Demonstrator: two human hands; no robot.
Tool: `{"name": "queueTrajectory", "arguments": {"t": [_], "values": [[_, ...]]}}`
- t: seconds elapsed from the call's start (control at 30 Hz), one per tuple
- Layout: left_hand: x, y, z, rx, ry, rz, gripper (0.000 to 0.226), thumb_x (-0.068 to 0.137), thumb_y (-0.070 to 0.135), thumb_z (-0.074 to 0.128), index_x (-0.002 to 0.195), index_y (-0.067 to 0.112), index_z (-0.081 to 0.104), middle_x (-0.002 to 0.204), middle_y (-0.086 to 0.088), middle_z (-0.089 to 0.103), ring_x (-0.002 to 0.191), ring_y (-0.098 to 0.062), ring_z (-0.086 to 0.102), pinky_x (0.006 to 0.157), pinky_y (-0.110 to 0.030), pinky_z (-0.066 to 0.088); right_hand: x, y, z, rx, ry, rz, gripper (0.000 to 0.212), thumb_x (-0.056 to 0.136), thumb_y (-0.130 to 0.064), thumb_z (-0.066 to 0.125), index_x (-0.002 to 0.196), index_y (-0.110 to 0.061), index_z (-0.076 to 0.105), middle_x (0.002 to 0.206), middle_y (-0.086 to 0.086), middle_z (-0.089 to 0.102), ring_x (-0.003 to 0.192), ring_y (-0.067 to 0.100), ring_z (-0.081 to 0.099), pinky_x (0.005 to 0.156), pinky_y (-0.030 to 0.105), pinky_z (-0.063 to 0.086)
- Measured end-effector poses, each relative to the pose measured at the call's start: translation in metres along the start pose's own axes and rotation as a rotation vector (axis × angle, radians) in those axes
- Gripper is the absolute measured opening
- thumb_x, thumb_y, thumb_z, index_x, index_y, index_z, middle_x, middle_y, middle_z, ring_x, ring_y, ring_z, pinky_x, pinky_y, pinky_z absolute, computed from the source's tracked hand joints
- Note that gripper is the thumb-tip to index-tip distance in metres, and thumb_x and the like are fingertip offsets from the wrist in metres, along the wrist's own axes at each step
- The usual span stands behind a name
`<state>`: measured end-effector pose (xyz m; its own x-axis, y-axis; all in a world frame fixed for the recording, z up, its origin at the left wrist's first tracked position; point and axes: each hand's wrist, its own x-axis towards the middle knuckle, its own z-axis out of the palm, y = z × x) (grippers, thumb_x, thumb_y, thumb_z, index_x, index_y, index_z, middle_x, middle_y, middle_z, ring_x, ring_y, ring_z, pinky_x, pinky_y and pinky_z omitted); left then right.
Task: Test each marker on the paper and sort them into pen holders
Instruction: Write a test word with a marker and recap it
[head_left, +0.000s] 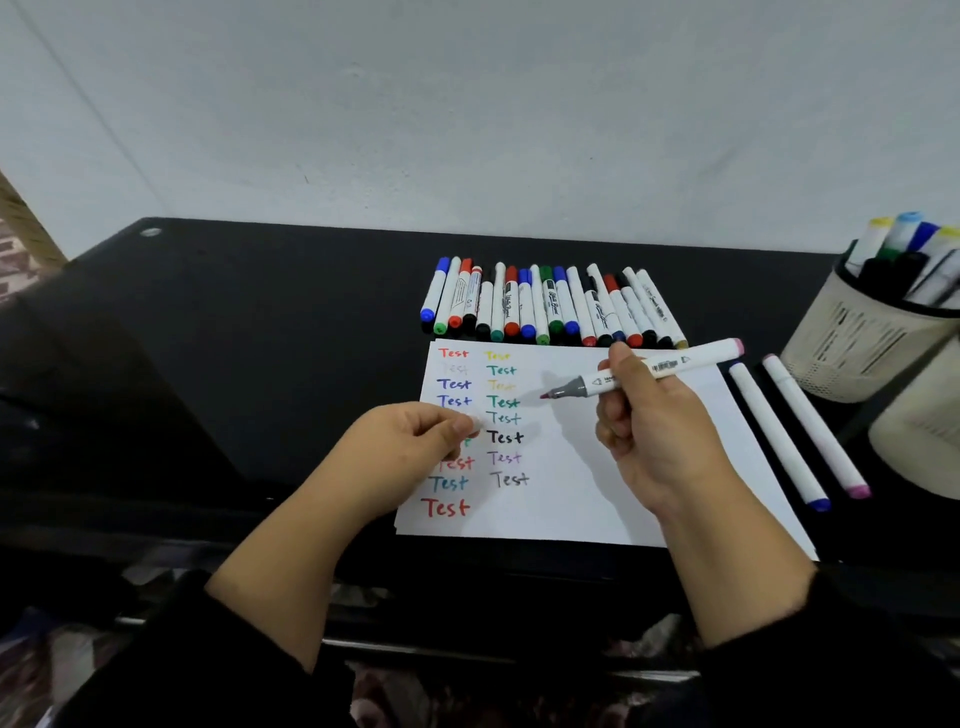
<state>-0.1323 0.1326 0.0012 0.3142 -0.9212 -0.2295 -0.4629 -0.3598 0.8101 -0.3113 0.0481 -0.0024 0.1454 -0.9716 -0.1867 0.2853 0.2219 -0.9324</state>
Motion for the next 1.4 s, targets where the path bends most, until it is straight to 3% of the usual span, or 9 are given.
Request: {"name": "queueTrajectory", "arguments": {"t": [0.23, 0.37, 0.53, 0.83, 0.97, 1.13, 1.23, 1.4], "values": [[0.008, -0.002, 0.006, 0.161, 0.103, 0.081, 0.016, 0.090, 0.047, 0.052, 0.101, 0.040, 0.060, 0.086, 0.019, 0.058, 0.079, 0.002, 0.052, 0.061, -0.018, 0.039, -0.017, 0.008, -0.006, -0.166, 0.043, -0.030, 0.022, 0.093, -0.031, 0.058, 0.078, -0.015, 0.060, 0.050, 0.000, 0.053, 0.044, 0.010, 0.040, 0.042, 0.019, 0.032], [0.011, -0.004, 0.007, 0.241, 0.114, 0.111, 0.026, 0.091, 0.046, 0.051, 0.114, 0.037, 0.060, 0.083, 0.022, 0.052, 0.077, 0.005, 0.048, 0.059, -0.016, 0.035, -0.028, 0.023, -0.006, -0.364, 0.060, -0.159, 0.036, 0.090, -0.029, 0.061, 0.058, -0.018, 0.049, 0.046, -0.002, 0.050, 0.043, 0.010, 0.038, 0.049, 0.025, 0.034], [0.010, -0.009, 0.009, 0.251, 0.115, 0.124, 0.034, 0.092, 0.047, 0.050, 0.122, 0.034, 0.057, 0.088, 0.021, 0.052, 0.076, 0.003, 0.047, 0.059, -0.015, 0.034, -0.039, 0.039, -0.003, -0.536, 0.015, -0.263, 0.035, 0.091, -0.028, 0.059, 0.063, -0.013, 0.044, 0.041, -0.008, 0.049, 0.040, 0.002, 0.041, 0.046, 0.012, 0.034], [0.008, -0.011, 0.010, 0.292, 0.118, 0.140, 0.039, 0.092, 0.046, 0.049, 0.128, 0.032, 0.054, 0.100, 0.016, 0.052, 0.079, 0.000, 0.046, 0.060, -0.013, 0.033, -0.047, 0.044, 0.004, -0.684, -0.081, -0.287, 0.032, 0.090, -0.031, 0.060, 0.067, -0.014, 0.049, 0.051, -0.005, 0.055, 0.044, -0.002, 0.047, 0.046, 0.007, 0.035], [0.008, -0.011, 0.009, 0.284, 0.112, 0.137, 0.038, 0.093, 0.046, 0.049, 0.128, 0.032, 0.054, 0.096, 0.017, 0.049, 0.072, 0.005, 0.044, 0.059, -0.013, 0.033, -0.041, 0.045, 0.000, -0.655, -0.029, -0.309, 0.030, 0.091, -0.027, 0.059, 0.069, -0.010, 0.048, 0.048, -0.008, 0.052, 0.044, 0.001, 0.046, 0.047, 0.011, 0.036], [0.009, -0.010, 0.008, 0.301, 0.109, 0.132, 0.039, 0.093, 0.046, 0.048, 0.130, 0.032, 0.052, 0.116, 0.011, 0.058, 0.084, -0.002, 0.047, 0.060, -0.014, 0.034, -0.039, 0.047, -0.001, -0.617, -0.040, -0.306, 0.032, 0.092, -0.025, 0.059, 0.066, -0.013, 0.045, 0.042, -0.010, 0.050, 0.042, 0.001, 0.044, 0.046, 0.010, 0.035], [0.008, -0.010, 0.010, 0.281, 0.107, 0.141, 0.038, 0.093, 0.045, 0.049, 0.128, 0.032, 0.054, 0.103, 0.013, 0.057, 0.080, 0.000, 0.048, 0.061, -0.015, 0.036, -0.039, 0.048, -0.002, -0.638, -0.056, -0.298, 0.032, 0.091, -0.025, 0.059, 0.064, -0.013, 0.046, 0.043, -0.011, 0.049, 0.045, 0.003, 0.043, 0.048, 0.013, 0.037], [0.008, -0.010, 0.011, 0.278, 0.114, 0.152, 0.039, 0.092, 0.046, 0.049, 0.128, 0.031, 0.054, 0.101, 0.014, 0.054, 0.087, -0.003, 0.048, 0.063, -0.018, 0.036, -0.037, 0.048, -0.004, -0.577, -0.018, -0.294, 0.034, 0.090, -0.026, 0.060, 0.063, -0.014, 0.045, 0.048, -0.007, 0.048, 0.047, 0.005, 0.043, 0.052, 0.017, 0.038]]}}
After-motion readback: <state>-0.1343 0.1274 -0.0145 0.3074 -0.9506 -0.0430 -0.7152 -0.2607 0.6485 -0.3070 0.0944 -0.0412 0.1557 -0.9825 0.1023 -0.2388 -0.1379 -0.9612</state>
